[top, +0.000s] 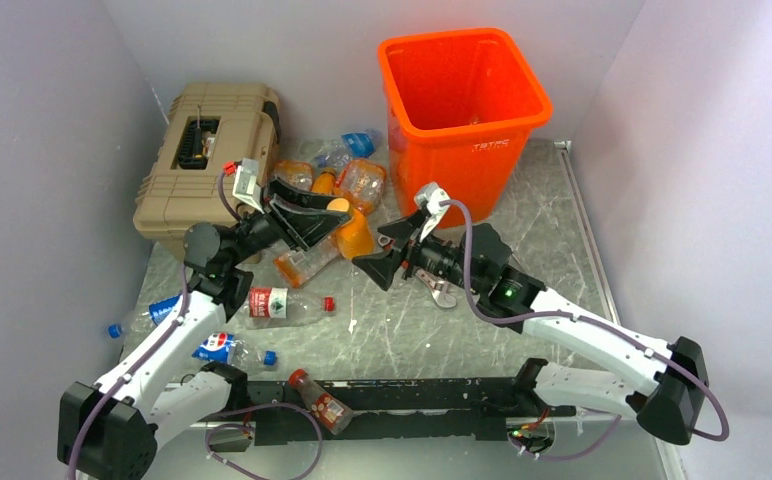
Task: Put the plastic bottles in the bin
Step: Place the plastic bottle in the trash bin.
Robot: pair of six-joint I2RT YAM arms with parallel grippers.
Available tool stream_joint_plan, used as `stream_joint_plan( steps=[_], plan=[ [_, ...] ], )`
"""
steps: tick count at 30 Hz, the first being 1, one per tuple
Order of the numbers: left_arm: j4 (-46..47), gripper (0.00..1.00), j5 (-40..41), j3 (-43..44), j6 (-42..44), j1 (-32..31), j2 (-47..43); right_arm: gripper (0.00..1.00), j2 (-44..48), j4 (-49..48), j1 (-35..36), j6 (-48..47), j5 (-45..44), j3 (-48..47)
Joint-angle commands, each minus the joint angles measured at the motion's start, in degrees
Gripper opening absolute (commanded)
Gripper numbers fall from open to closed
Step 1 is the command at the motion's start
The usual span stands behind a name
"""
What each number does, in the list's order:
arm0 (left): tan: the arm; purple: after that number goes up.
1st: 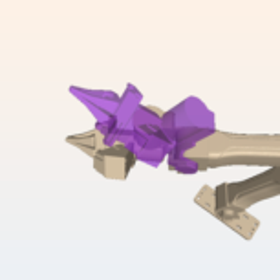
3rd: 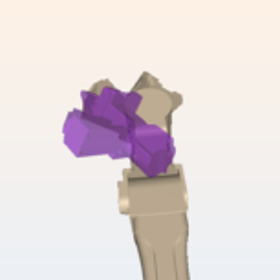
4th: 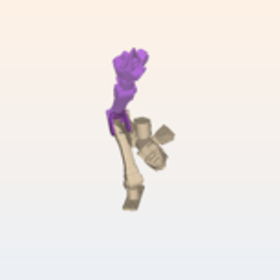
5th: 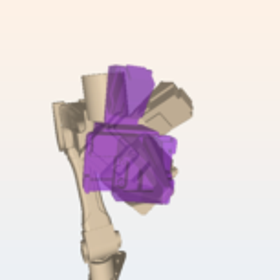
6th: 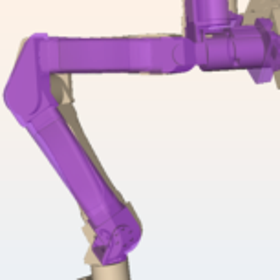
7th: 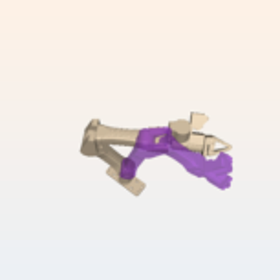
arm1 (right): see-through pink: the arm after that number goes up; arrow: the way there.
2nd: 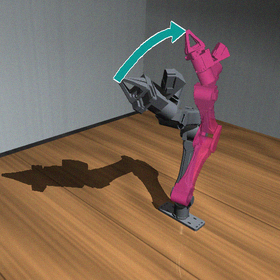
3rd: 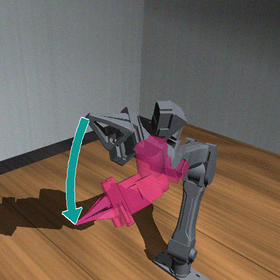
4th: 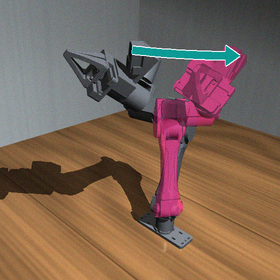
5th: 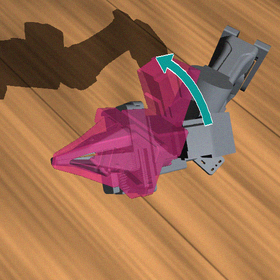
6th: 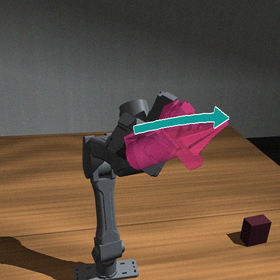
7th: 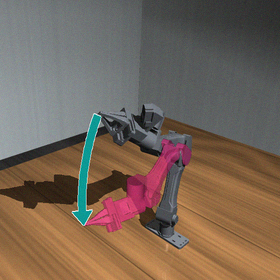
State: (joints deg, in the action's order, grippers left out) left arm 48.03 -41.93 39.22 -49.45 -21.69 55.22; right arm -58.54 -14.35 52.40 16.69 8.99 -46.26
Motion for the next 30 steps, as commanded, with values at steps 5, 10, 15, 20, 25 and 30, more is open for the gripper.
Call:
stream_joint_plan(
  steps=[5, 10, 15, 20, 25, 30],
  plan=[
    [5.6, 0.00, -4.1, 0.8, -2.8, 0.2, 1.8, 0.99, -5.4, -4.8, 0.5, -5.3, -1.0, -7.6],
    [4.1, 0.00, -4.0, 0.9, -1.7, -0.1, 1.2, 0.94, -7.8, -5.1, 0.6, -6.1, -0.2, -8.3],
    [4.4, 0.00, -4.3, 0.9, -1.8, -0.3, 1.2, 0.92, -9.3, -4.9, 0.7, -6.2, 1.9, -8.7],
    [3.5, 0.00, -4.4, 1.0, -1.1, -0.8, 1.2, 0.83, -10.6, -6.1, 0.9, -5.9, 2.5, -9.0],
    [2.3, 0.00, -4.6, 1.2, -0.1, -1.5, 0.9, 0.68, -11.9, -7.0, 1.1, -5.6, 2.6, -9.3],
    [0.8, 0.00, -4.3, 1.4, 0.9, -1.8, 0.3, 0.47, -12.0, -7.1, 1.3, -6.0, 2.4, -9.6]
  ],
)
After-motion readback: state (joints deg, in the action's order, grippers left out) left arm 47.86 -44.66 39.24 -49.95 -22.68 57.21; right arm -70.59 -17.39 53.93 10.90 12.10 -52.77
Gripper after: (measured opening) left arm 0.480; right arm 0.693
